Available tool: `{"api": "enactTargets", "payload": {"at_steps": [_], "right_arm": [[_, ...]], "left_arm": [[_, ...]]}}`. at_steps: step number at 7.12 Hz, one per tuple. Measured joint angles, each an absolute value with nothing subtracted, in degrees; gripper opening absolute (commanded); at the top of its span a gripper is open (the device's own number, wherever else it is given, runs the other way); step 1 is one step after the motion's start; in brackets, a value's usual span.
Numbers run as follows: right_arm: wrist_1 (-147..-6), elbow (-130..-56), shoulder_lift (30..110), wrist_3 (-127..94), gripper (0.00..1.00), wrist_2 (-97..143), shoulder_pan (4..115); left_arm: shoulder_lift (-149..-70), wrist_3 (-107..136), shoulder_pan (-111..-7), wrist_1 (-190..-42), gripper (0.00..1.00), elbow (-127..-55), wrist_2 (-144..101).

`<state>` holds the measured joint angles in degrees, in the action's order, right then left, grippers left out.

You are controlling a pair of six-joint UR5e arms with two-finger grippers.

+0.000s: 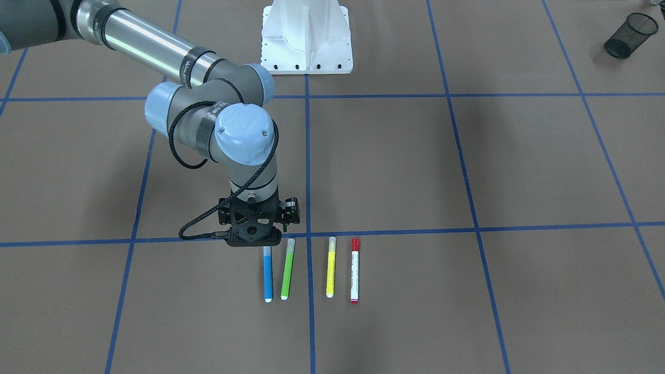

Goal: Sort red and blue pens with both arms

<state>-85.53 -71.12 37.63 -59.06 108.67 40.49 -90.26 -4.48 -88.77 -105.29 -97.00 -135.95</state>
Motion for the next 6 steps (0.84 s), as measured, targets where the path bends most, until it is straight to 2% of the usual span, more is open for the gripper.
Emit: {"api": "enactTargets", "payload": {"at_steps": [2,3,4,6], "right_arm": [[-79.8,-69.0,38.5,-59.8,0.7,106.1,38.8],[-77.9,-67.6,38.7,-59.9,0.65,105.0,38.6],[-77.1,-66.6,38.7,-60.0,0.65,104.3,38.5],[-76.5,-65.2,38.4,-60.0,0.51,103.8,38.5]], "left_arm": [[-90.3,-4.5,-88.8,-106.0,1.0,-96.4,-135.9],[-90.3,-4.5,-88.8,-107.1,1.0,-95.6,-135.9],[-90.3,-4.5,-88.8,-108.8,1.0,-94.4,-136.0],[-90.3,-4.5,-88.8,-111.8,1.0,-92.2,-136.0]]}}
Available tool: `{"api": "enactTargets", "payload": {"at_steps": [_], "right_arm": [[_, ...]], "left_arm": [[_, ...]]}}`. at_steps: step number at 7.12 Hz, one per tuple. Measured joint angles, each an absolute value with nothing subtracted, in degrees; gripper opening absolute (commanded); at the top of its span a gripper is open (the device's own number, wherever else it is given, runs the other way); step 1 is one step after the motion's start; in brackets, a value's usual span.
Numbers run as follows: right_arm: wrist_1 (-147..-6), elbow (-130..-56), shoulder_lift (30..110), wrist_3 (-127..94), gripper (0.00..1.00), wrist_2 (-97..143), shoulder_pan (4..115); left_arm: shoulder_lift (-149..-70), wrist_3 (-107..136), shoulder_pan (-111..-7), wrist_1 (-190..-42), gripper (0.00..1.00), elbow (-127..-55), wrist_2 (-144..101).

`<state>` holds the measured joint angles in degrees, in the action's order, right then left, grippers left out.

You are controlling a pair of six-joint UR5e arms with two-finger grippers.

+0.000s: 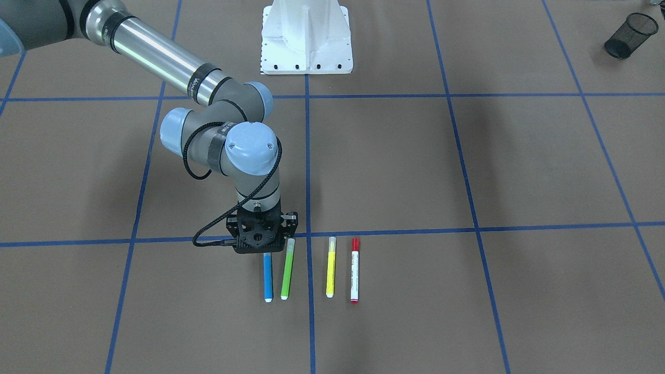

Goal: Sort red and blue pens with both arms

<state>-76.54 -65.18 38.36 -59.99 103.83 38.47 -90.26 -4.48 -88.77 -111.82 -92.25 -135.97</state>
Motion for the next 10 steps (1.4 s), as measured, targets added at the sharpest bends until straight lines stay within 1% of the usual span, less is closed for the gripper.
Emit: {"api": "enactTargets", "payload": {"at_steps": [2,4,6,9,10], "right_arm": [[-76.3,-64.4,38.1,-60.0,0.51,103.8,38.5],[-74.9,-61.7,37.0,-60.0,0.5,103.7,38.4],[-73.1,-59.6,36.2,-60.1,0.46,103.6,38.5],[-73.1,-59.3,36.1,-60.0,0.37,103.5,38.4],[-73.2,-59.3,36.1,-59.9,0.28,103.5,38.4]], "left_arm": [[-90.3,-4.5,-88.8,-112.5,1.0,-91.9,-136.0],[-90.3,-4.4,-88.8,-112.6,1.0,-91.8,-136.0],[-90.3,-4.4,-88.8,-112.6,1.0,-91.8,-136.0],[-90.3,-4.4,-88.8,-112.6,1.0,-91.9,-136.0],[-90.3,-4.4,-88.8,-112.7,1.0,-92.0,-136.0]]}}
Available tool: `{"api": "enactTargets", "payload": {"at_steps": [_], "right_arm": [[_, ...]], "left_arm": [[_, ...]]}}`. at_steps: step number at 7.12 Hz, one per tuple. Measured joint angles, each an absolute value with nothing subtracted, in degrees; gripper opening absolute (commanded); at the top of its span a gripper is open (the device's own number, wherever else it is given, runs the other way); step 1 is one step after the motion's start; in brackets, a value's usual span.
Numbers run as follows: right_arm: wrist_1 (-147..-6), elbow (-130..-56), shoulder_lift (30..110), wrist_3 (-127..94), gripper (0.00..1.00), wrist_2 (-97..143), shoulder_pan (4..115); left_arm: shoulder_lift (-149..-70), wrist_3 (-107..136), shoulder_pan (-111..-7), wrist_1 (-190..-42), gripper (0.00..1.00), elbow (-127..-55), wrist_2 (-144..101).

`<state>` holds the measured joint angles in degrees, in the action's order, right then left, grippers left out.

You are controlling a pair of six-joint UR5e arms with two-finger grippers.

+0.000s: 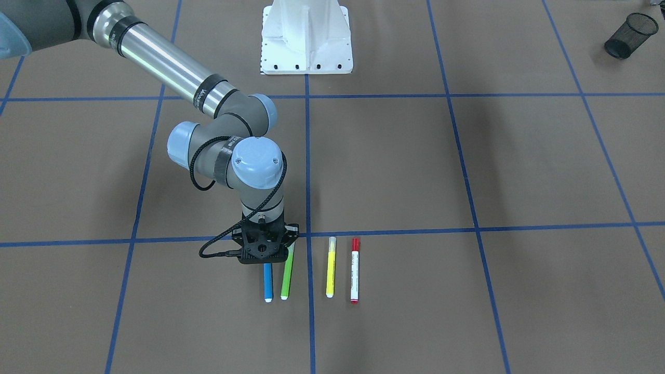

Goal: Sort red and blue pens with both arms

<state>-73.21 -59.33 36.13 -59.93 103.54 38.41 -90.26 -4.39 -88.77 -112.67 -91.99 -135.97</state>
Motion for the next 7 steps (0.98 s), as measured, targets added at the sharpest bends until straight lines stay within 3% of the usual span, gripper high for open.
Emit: {"api": "enactTargets", "payload": {"at_steps": [2,3,7], "right_arm": [[-73.3,-59.3,36.1,-59.8,0.13,103.6,38.4],[-73.3,-59.3,36.1,-59.7,0.01,103.6,38.4],[-74.5,-61.0,36.1,-58.4,0.0,103.6,38.6]], "left_arm": [[-90.3,-4.4,-88.8,-112.7,1.0,-92.0,-136.0],[-90.3,-4.4,-88.8,-112.7,1.0,-91.9,-136.0],[-90.3,-4.4,-88.8,-112.7,1.0,-91.9,-136.0]]}}
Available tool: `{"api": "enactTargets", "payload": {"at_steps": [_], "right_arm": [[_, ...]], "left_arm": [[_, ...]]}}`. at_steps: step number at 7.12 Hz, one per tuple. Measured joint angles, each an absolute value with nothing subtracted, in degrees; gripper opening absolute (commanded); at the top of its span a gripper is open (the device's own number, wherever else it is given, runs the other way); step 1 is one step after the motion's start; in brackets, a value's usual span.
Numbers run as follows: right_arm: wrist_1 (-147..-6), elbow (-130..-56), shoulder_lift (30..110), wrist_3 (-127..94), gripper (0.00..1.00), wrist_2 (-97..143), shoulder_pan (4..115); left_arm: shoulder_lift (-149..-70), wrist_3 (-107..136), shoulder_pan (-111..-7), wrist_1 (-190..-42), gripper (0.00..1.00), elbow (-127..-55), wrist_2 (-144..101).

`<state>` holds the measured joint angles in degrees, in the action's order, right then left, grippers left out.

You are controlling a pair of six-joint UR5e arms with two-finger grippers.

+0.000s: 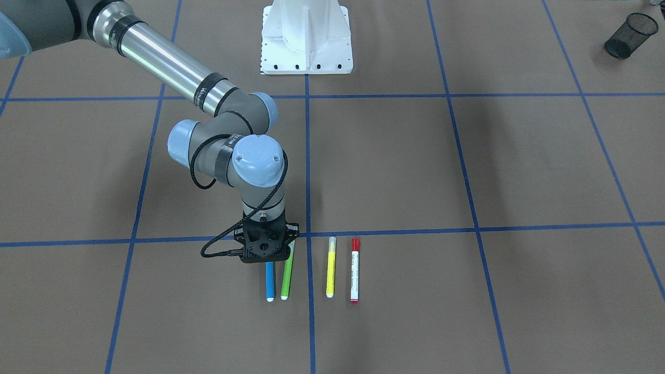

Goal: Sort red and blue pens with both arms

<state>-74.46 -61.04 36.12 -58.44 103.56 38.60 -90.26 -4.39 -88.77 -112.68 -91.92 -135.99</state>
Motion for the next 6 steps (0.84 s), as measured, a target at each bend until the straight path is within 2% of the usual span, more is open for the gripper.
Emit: {"api": "enactTargets", "payload": {"at_steps": [3,6], "right_arm": [[-83.6,-70.9,37.4,-56.4,0.0,104.8,39.6],[-92.6,-91.7,49.5,-48.0,0.0,107.3,41.8]], "left_arm": [[-90.3,-3.2,-88.8,-112.6,1.0,-91.8,-136.0],[-90.0,-1.2,-88.8,-112.6,1.0,-91.9,-136.0]]}}
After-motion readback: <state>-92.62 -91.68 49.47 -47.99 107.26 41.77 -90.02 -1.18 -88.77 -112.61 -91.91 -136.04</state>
